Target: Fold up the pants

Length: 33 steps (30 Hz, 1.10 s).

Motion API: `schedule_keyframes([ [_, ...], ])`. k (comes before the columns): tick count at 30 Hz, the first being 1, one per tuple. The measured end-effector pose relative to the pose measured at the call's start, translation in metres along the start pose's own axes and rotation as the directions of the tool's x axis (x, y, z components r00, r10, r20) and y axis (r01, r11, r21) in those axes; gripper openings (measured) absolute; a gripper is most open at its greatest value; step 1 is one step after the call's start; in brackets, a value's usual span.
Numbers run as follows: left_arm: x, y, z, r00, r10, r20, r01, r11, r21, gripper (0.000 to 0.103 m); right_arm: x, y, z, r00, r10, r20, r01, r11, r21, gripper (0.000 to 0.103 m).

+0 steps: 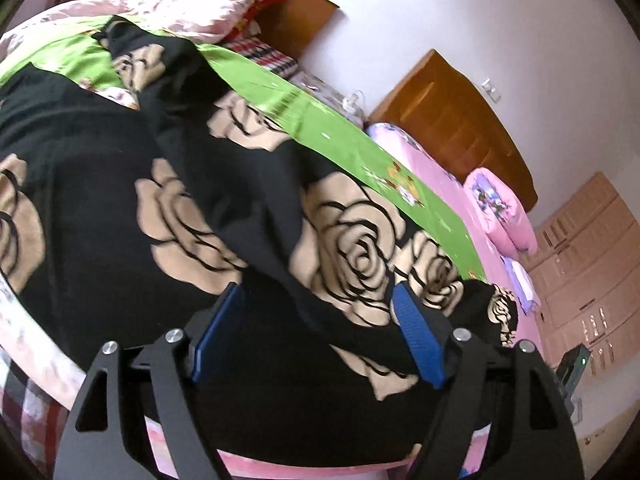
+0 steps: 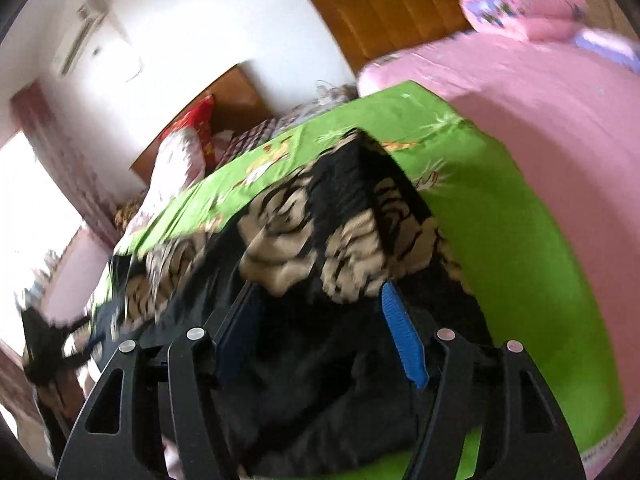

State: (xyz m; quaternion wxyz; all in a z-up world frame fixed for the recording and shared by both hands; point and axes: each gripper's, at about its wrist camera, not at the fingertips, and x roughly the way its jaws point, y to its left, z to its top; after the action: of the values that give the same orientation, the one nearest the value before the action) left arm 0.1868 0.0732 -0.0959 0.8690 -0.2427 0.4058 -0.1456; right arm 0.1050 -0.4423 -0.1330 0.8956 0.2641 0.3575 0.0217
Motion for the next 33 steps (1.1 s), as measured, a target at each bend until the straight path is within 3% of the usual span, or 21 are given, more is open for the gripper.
schedule_keyframes([
  [4,-0.012,0.022,0.007,1.0,0.011,0.011,-0.011,1.0,-0.007,0.082,0.016,-0.005,0.01,0.998,-0.056,-0.04,0.058,0.998,0.035,0.063],
  [10,-0.022,0.045,0.017,0.999,0.03,0.027,-0.029,0.999,-0.034,0.085,0.01,-0.018,-0.002,0.998,-0.045,-0.044,0.049,0.994,0.102,0.062],
  [15,-0.017,0.048,0.02,0.999,0.036,0.011,-0.035,0.999,-0.02,0.086,0.016,-0.014,0.008,0.996,-0.072,-0.051,0.076,0.993,0.087,0.062],
  [16,-0.015,0.048,0.02,0.999,0.032,0.007,-0.032,0.999,-0.019,0.086,0.015,-0.012,0.009,0.996,-0.072,-0.047,0.076,0.993,0.088,0.056],
  [17,-0.013,0.048,0.021,1.0,0.026,0.0,-0.026,0.999,-0.018,0.086,0.016,-0.011,0.01,0.996,-0.075,-0.043,0.078,0.994,0.08,0.039],
  [20,-0.01,0.053,0.026,1.0,0.016,-0.016,-0.017,0.999,-0.042,0.086,0.016,-0.009,0.006,0.997,-0.075,-0.03,0.077,0.994,0.074,0.022],
  [26,0.003,0.06,0.044,0.998,-0.016,-0.054,0.011,0.995,-0.102,0.085,-0.003,-0.009,0.003,0.995,-0.088,0.052,0.083,0.993,0.08,0.014],
  [28,0.016,0.056,0.05,0.996,0.008,-0.088,-0.018,0.994,-0.104,0.084,-0.008,-0.007,0.006,0.994,-0.082,0.067,0.077,0.994,0.077,0.014],
  [33,0.042,0.058,0.058,0.987,0.079,-0.136,-0.1,0.983,-0.152,0.071,-0.022,-0.005,0.018,0.993,-0.054,0.108,0.044,0.995,0.09,0.012],
])
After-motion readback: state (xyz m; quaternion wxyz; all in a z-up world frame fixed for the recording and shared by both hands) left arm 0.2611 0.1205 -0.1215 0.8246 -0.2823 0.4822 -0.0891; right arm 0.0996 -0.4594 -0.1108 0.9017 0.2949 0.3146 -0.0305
